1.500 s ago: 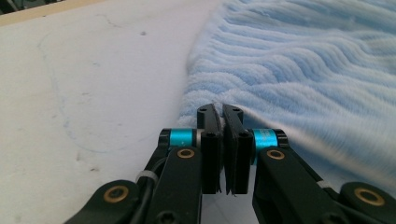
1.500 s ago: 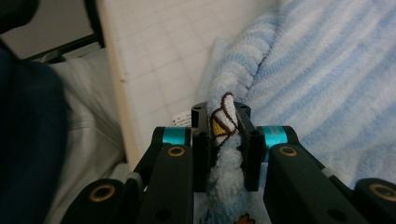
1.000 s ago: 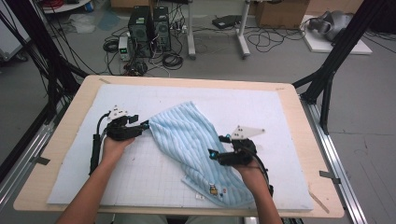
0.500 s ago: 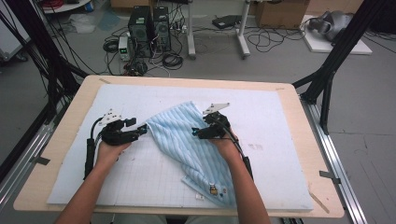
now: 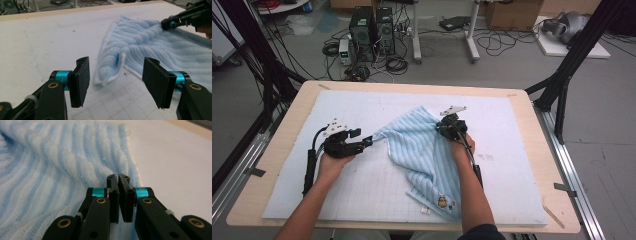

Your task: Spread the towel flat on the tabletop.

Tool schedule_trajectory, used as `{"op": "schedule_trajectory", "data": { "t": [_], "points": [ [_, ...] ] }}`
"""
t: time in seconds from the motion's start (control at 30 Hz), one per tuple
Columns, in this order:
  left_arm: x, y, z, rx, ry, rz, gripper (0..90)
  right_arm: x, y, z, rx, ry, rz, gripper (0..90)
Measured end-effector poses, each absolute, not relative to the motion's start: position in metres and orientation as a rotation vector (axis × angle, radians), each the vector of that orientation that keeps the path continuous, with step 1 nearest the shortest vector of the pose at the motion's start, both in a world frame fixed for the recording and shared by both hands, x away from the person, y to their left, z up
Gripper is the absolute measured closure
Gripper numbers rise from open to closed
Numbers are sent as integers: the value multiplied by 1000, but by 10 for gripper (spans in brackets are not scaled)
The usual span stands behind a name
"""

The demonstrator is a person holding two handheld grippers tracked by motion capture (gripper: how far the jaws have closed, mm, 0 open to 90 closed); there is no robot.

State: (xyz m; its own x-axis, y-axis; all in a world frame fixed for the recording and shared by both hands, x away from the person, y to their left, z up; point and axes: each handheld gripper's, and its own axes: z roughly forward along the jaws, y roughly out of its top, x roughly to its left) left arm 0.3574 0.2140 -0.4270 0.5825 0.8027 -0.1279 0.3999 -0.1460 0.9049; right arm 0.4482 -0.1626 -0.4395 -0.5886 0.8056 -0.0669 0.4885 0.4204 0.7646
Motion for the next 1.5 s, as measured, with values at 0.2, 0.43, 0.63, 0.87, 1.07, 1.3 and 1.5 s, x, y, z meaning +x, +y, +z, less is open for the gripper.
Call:
{"op": "schedule_trajectory", "data": {
  "t": [0.2, 0.43, 0.63, 0.87, 1.07, 1.3, 1.5],
  "points": [
    [355, 207, -428, 1772, 995, 462, 399, 451, -190, -434, 1215, 2053, 978, 867],
    [352, 194, -429, 1785, 964, 433, 402, 448, -228, -429, 1398, 1838, 968, 809],
    [351, 181, -435, 1806, 932, 369, 402, 435, -237, -420, 1407, 1843, 1099, 524],
    [354, 146, -439, 1798, 857, 279, 387, 398, -245, -405, 1345, 1863, 1146, 396],
    [354, 98, -447, 1887, 783, 223, 343, 353, -266, -403, 1264, 1930, 1088, 396],
    [359, 63, -449, 2023, 744, 250, 388, 334, -282, -418, 1285, 1969, 1086, 398],
    [363, 49, -451, 2116, 737, 354, 821, 334, -273, -431, 1270, 2035, 1075, 401]
  ]
}}
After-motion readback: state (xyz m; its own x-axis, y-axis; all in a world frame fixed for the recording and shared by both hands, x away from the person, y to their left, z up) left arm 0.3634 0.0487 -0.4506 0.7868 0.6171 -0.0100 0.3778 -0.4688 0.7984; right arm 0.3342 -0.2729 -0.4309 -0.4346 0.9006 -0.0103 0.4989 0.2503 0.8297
